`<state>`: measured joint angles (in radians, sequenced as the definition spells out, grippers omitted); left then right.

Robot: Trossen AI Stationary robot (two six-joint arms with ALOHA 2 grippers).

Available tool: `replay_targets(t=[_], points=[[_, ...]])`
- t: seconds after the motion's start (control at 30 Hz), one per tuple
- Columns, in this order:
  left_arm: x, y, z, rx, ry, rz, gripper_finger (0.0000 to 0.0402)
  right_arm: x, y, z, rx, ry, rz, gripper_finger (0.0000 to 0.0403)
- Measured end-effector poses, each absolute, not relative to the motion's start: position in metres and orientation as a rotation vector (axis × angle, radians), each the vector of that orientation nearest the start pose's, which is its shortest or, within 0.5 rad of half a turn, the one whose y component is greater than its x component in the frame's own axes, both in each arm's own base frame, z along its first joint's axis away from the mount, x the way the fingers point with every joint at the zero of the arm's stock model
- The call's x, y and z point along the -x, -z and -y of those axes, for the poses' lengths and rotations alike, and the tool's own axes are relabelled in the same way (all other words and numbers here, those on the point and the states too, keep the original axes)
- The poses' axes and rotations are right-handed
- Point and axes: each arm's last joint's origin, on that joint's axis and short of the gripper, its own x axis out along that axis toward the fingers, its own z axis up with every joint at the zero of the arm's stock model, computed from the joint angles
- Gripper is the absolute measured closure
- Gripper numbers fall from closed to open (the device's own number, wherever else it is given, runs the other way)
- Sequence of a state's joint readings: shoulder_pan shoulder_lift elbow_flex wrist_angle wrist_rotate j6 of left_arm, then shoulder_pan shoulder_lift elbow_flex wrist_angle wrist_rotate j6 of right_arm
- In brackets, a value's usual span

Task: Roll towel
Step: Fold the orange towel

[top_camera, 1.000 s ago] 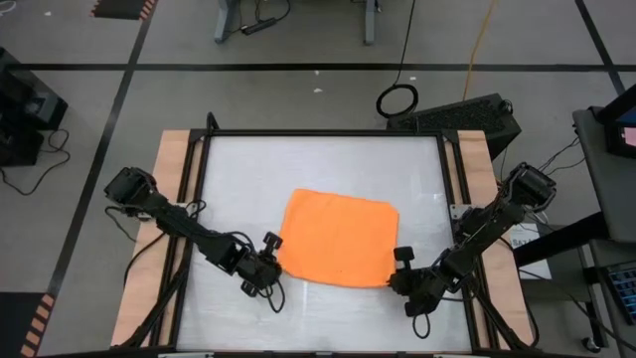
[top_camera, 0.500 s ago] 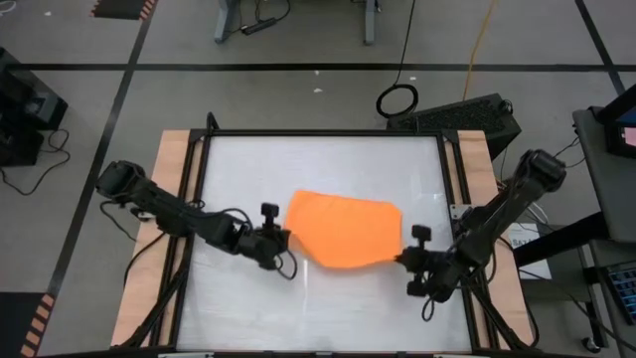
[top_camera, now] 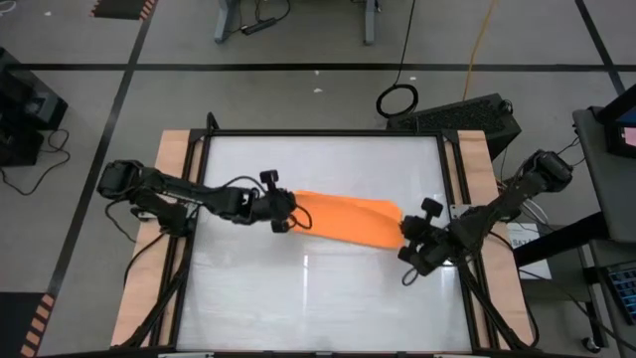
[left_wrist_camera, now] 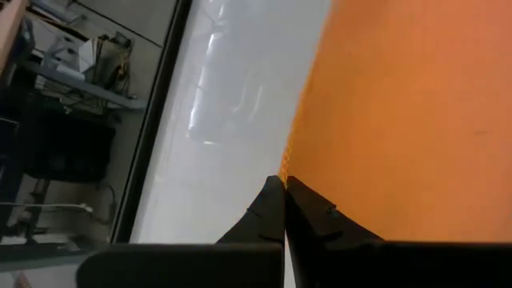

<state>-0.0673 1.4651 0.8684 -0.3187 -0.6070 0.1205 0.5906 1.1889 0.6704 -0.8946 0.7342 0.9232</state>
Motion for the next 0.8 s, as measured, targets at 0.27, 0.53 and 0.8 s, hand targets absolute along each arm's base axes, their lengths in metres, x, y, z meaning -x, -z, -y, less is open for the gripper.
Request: replay_targets(t=[0.27,0.53,0.8], points=[[-0.287,-0.207,-0.023,-0.383,-0.466,-0.906,0.0401,-0.171,-0.191,-0.055,0.073,0.679,-0.967,0.0403],[-0.291,-0.197,-0.038,-0.360,-0.456,-0.943,0.0401,-0.182,-0.191,-0.032,0.060,0.696,-1.017,0.0402],[-0.301,-0.167,-0.049,-0.354,-0.446,-1.032,0.0400,-0.189,-0.191,-0.009,0.013,0.711,-1.056,0.0402]])
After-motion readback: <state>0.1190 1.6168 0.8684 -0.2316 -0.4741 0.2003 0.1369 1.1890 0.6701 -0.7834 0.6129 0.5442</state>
